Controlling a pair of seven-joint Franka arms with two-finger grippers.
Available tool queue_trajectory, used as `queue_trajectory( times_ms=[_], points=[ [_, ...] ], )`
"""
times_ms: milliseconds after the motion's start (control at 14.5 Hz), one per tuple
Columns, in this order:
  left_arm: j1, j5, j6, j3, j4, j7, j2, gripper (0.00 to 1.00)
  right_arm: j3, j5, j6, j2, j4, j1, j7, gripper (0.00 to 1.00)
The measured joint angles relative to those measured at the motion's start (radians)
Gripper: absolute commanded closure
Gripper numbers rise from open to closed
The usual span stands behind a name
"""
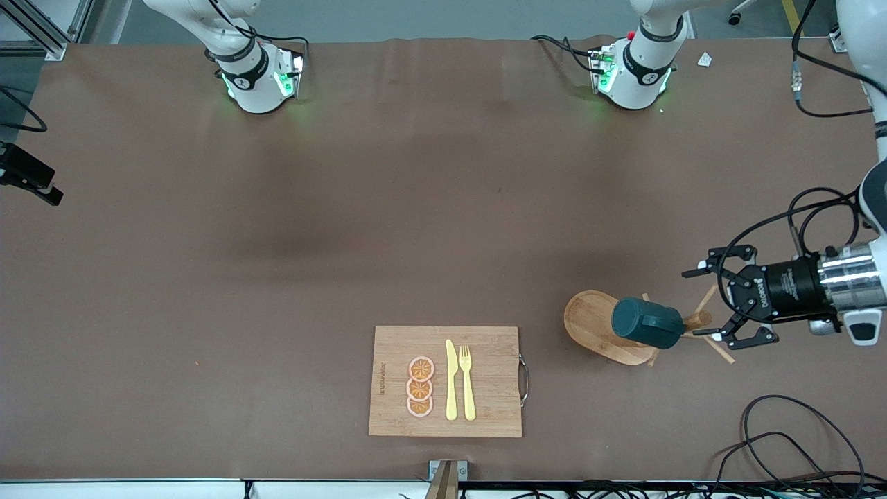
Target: Pass cup and hang on rack
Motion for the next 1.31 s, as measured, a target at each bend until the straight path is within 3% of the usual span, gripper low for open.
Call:
queue_trajectory(
  times_ms=[206, 344, 551, 688, 1101, 1308],
  points=[
    [-0.021, 0.13, -0.018, -0.022, 0.013, 0.03, -0.081, 0.0, 0.0, 0.0, 0.0, 0.0, 0.0, 0.0, 0.0, 0.0],
    [-0.021, 0.287, -0.066, -0.067, 0.014, 0.116, -0.132, 0.0, 0.0, 0.0, 0.0, 0.0, 0.0, 0.0, 0.0, 0.0],
    [-0.024, 0.524, -0.129, -0.118, 0.013, 0.338, -0.185, 0.0, 0.0, 0.0, 0.0, 0.0, 0.0, 0.0, 0.0, 0.0],
    [-0.056, 0.653, -0.153, -0.115, 0.011, 0.535, -0.22, 0.0, 0.0, 0.0, 0.0, 0.0, 0.0, 0.0, 0.0, 0.0],
    [-0.174, 0.712, -0.24, 0.006, -0.065, 0.98, -0.344, 0.0, 0.0, 0.0, 0.0, 0.0, 0.0, 0.0, 0.0, 0.0],
    [-0.212, 0.711, -0.241, 0.11, -0.134, 1.218, -0.418, 0.0, 0.0, 0.0, 0.0, 0.0, 0.0, 0.0, 0.0, 0.0]
  ],
)
